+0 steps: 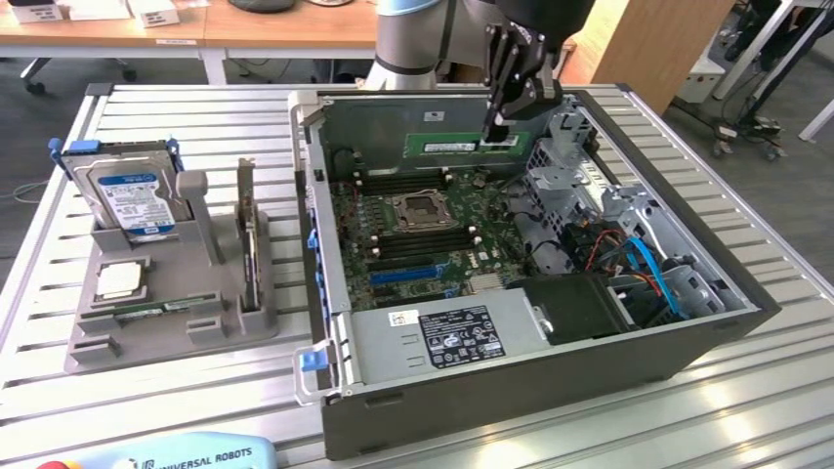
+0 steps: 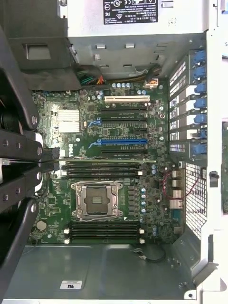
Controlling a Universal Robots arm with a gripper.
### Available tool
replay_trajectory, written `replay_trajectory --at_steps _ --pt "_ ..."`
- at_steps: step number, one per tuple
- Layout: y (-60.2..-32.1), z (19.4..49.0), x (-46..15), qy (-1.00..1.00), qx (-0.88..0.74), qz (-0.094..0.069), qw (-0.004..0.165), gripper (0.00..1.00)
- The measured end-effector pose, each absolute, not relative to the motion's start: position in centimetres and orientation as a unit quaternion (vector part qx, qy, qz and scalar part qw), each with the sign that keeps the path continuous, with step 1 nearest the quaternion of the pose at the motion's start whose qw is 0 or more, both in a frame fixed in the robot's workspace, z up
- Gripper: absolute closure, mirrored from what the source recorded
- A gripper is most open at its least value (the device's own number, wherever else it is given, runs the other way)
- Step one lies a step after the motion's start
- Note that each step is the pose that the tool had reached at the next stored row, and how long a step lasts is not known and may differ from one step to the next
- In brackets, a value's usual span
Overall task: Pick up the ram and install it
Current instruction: 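Pick up the ram and move it above insertion slot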
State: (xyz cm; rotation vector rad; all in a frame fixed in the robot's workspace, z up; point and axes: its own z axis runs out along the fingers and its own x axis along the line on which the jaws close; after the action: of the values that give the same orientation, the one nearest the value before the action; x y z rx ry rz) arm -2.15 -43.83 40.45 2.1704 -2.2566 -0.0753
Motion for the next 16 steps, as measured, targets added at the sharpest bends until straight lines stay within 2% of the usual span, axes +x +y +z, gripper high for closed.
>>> replay_trajectory --at_steps 16 --pt "-42.7 39.8 -2.1 -0.721 0.693 -0.025 0.004 0.89"
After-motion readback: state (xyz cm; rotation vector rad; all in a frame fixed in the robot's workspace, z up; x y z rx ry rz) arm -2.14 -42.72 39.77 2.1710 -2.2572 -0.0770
